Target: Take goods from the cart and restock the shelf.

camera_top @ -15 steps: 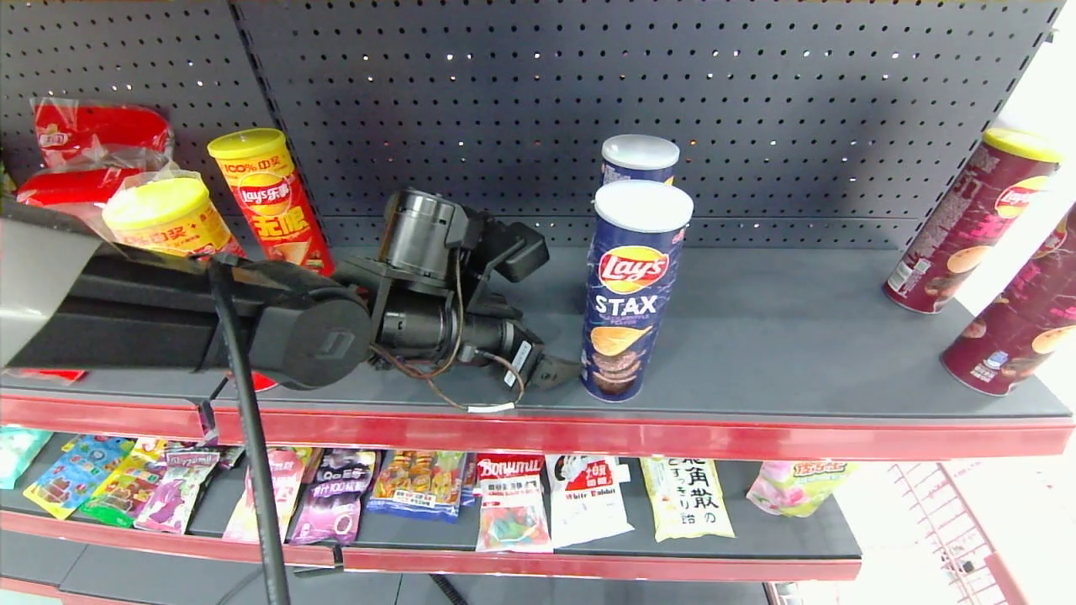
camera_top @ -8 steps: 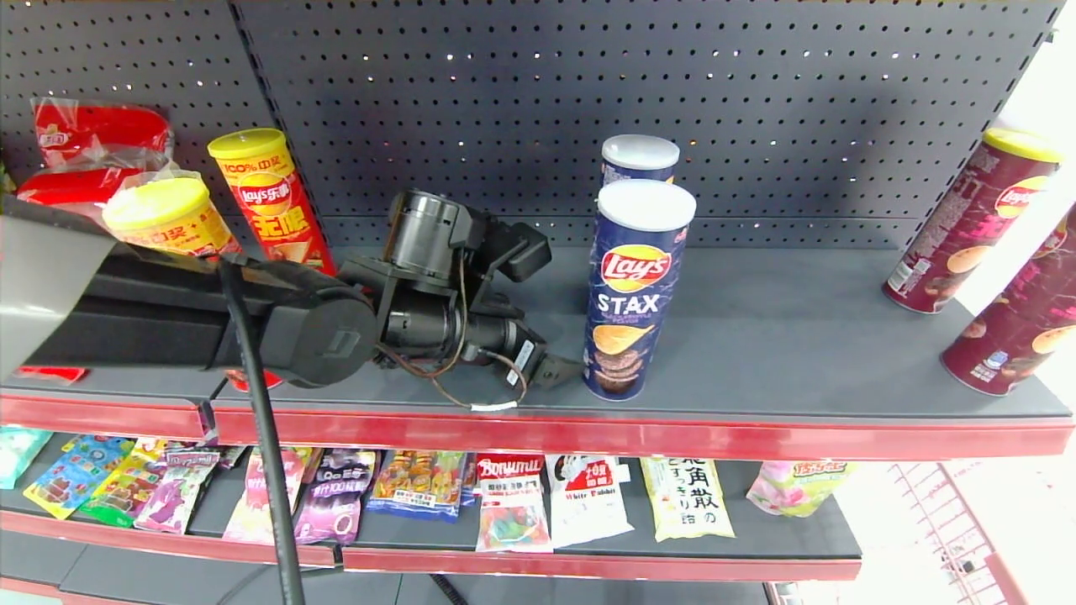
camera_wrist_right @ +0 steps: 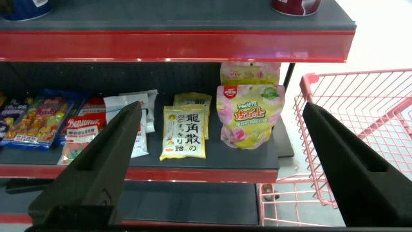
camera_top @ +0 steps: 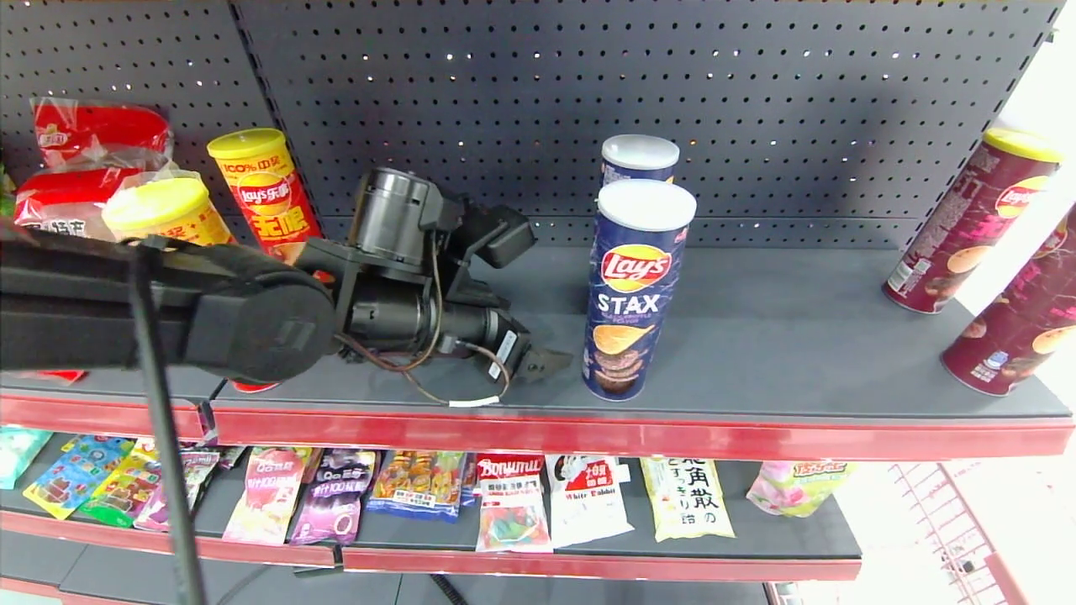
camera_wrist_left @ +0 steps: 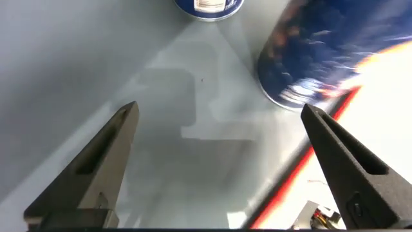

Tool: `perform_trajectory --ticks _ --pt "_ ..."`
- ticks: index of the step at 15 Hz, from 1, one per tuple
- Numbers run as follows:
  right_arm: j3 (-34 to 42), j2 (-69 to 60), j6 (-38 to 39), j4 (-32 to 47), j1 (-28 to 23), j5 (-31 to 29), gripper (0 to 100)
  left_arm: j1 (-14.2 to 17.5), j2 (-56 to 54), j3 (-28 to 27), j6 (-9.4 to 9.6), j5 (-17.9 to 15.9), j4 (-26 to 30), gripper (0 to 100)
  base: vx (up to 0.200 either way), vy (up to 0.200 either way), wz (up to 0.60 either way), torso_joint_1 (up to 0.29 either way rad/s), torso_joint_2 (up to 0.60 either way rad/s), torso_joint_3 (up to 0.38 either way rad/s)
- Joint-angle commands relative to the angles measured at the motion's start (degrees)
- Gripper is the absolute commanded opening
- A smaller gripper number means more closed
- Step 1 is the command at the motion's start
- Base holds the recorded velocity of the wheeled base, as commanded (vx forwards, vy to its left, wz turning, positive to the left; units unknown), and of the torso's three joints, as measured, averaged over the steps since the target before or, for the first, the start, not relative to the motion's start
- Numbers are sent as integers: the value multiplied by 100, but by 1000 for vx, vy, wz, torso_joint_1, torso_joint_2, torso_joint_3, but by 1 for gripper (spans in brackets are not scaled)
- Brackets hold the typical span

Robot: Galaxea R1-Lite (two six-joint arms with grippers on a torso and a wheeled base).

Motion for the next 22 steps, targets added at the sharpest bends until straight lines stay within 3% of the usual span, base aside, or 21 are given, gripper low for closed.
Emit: perform_trajectory --ticks 1,2,4,5,6,7,8,10,11,13,15,17,18,19,20,22 --pt "0 9 -1 -1 1 0 100 24 -1702 944 -144 16 271 100 0 0 0 0 0 0" --pt "0 9 -1 -1 1 0 100 51 -2554 1621 -259 86 279 100 0 0 0 0 0 0" --pt "0 9 -1 -1 1 0 100 103 -4268 2860 -267 306 578 100 0 0 0 0 0 0" --pt "0 9 -1 -1 1 0 100 411 -5261 3370 -285 403 991 100 0 0 0 0 0 0" --pt "0 9 -1 -1 1 0 100 850 -6096 3651 -329 411 1598 100 0 0 0 0 0 0" --pt "0 9 -1 -1 1 0 100 1255 -6843 3774 -513 403 2327 100 0 0 0 0 0 0" --pt "0 9 -1 -1 1 0 100 1677 -7511 3950 -856 394 3004 100 0 0 0 0 0 0" --pt "0 9 -1 -1 1 0 100 2151 -8127 4257 -1234 394 3312 100 0 0 0 0 0 0" --pt "0 9 -1 -1 1 0 100 3004 -8856 4811 -1392 394 3329 100 0 0 0 0 0 0" --pt "0 9 -1 -1 1 0 100 3724 -9436 5215 -1410 323 3303 100 0 0 0 0 0 0" --pt "0 9 -1 -1 1 0 100 3733 -10210 5505 -1427 236 3303 100 0 0 0 0 0 0" --pt "0 9 -1 -1 1 0 100 3505 -10561 5787 -1401 174 2899 100 0 0 0 0 0 0" --pt "0 9 -1 -1 1 0 100 3382 -10755 6077 -1278 148 2679 100 0 0 0 0 0 0" --pt "0 9 -1 -1 1 0 100 3390 -10755 6173 -1234 174 2512 100 0 0 0 0 0 0" --pt "0 9 -1 -1 1 0 100 3390 -10755 6182 -1313 271 2477 100 0 0 0 0 0 0" --pt "0 9 -1 -1 1 0 100 3390 -10755 6288 -1137 482 2248 100 0 0 0 0 0 0"
